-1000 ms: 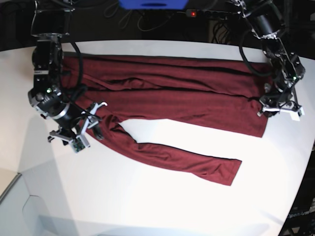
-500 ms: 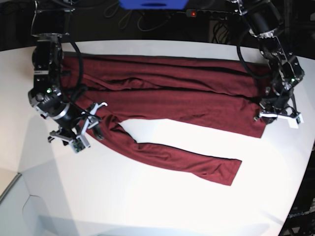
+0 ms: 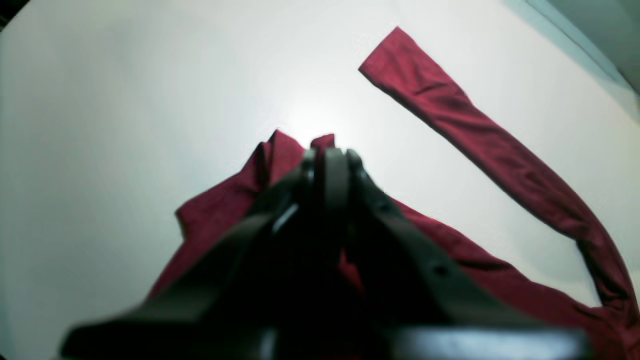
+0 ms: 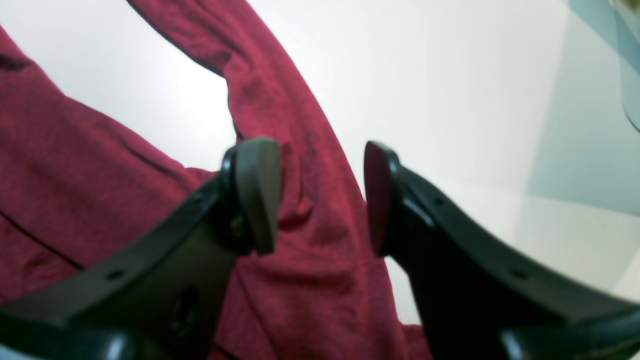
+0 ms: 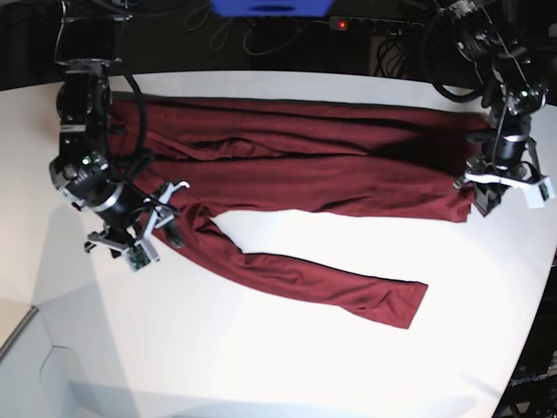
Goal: Layout the t-shirt on the table in an organized manner, then fold the t-shirt properly
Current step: 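Grasp the folded edge with the left gripper and adjust it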
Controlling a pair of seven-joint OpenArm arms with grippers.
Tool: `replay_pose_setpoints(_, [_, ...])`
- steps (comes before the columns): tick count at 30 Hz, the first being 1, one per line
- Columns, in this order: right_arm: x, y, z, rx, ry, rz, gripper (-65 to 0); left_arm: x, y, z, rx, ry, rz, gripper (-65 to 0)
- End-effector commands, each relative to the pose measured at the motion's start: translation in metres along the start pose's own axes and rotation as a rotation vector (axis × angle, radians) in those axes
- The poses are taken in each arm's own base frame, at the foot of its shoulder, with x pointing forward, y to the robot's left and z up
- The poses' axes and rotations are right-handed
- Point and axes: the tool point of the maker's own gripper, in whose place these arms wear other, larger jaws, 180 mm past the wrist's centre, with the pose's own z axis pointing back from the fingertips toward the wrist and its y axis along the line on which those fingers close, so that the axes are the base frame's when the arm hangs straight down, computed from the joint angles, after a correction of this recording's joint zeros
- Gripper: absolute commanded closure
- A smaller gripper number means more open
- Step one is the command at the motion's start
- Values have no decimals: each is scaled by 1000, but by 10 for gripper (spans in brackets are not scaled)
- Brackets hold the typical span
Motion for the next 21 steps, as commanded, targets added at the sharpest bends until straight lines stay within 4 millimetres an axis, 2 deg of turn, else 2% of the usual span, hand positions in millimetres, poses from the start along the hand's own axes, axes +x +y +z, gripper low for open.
replay_pose_setpoints(1, [17,-6,2,-11,-57,6,-281,13,5,4,7,-47,-6,0])
replay_pose_setpoints(2, [17,-6,2,-11,-57,6,-281,14,10,5,20,-49,-8,0])
replay_pose_setpoints(5, [18,-6,2,-11,-58,4,-281,-1,30,4,64,-11,21,0])
replay_pose_setpoints(9, [18,-6,2,-11,-58,4,-281,-6,54,7,122,0,53,-1])
replay_pose_setpoints(21, [19,-6,2,-12,-61,5,-281,-46,75,-6,165,102,119,-5])
